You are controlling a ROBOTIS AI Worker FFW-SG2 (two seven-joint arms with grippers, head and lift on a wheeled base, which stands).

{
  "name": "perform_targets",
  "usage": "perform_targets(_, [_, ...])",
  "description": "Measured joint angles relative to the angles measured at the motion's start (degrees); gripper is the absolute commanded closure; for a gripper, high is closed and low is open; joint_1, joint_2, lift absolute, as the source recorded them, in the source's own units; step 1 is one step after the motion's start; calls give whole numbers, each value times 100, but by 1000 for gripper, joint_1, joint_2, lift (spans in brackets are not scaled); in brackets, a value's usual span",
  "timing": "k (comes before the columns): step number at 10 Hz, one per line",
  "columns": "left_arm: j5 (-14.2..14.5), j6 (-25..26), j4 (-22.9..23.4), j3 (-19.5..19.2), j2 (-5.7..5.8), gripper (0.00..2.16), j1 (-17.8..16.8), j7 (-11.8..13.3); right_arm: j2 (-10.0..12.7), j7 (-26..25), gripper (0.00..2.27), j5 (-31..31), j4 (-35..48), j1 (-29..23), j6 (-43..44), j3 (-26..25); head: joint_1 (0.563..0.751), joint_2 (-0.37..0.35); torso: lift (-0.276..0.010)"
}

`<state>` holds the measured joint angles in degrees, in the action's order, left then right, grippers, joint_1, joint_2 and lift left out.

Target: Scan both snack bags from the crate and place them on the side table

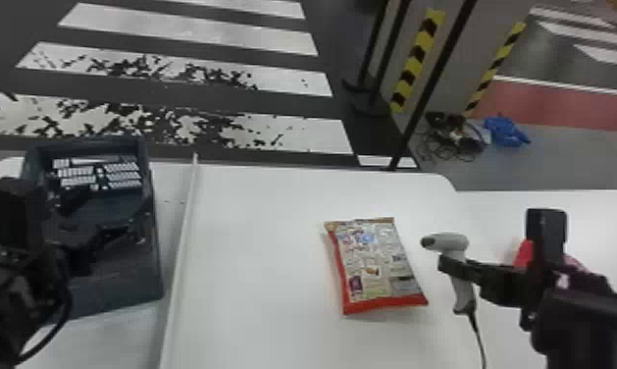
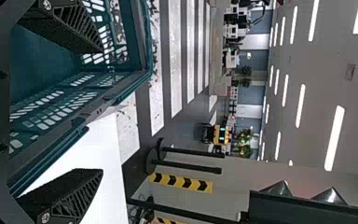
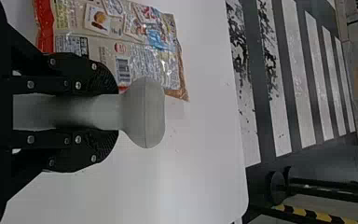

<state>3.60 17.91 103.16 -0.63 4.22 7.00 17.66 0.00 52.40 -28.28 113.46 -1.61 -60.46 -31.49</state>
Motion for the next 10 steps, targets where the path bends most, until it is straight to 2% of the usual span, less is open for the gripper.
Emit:
perform_targets(5, [-8, -20, -66, 19, -27, 83, -16, 9, 0, -103, 2243, 20, -1164, 422, 1179, -1098, 695, -350, -98])
perform_targets(10, [-18, -7, -86, 24, -43, 83, -24, 19, 0, -210, 2243, 41, -1960, 583, 1686, -1350, 695, -350, -98])
